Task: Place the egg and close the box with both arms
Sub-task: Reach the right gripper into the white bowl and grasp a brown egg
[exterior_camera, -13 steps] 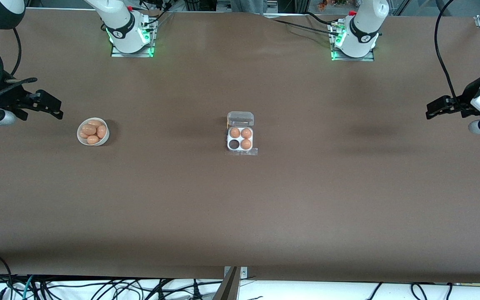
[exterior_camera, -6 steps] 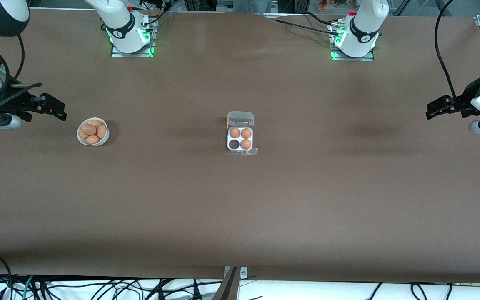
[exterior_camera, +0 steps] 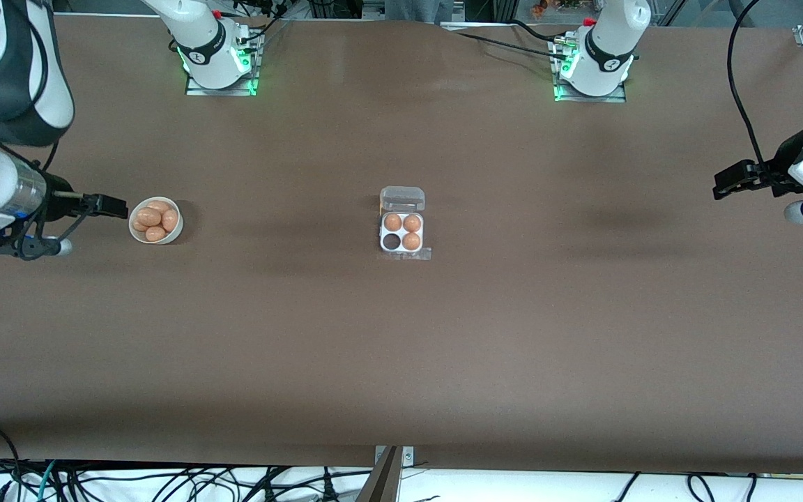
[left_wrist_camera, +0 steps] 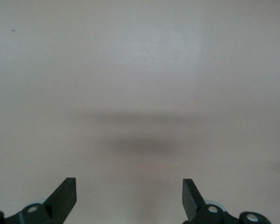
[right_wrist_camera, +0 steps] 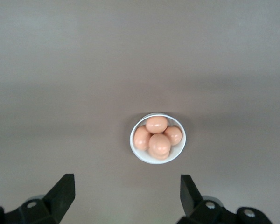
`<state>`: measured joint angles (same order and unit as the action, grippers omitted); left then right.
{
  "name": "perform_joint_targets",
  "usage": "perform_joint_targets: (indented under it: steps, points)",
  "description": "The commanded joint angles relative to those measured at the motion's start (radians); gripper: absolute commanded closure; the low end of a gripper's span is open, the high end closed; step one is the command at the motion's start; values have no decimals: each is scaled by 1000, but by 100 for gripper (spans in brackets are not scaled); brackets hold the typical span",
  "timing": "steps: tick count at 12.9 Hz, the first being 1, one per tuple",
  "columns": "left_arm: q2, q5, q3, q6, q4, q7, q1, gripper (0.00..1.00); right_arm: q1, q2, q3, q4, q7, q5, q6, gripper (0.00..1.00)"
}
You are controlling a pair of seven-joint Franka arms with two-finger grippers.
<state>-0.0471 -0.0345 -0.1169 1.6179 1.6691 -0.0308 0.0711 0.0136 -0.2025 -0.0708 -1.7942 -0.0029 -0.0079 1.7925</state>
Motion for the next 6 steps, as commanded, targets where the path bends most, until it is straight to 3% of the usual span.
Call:
perform_joint_targets:
  steps: [1, 6]
  points:
    - [-10, -19, 0, -20, -32, 22, -5, 0, -4, 75, -20, -201, -5, -11, 164, 0]
    - [-7, -19, -1, -21, -32, 22, -7, 0, -4, 66, -40, -414, -16, -11, 447, 0]
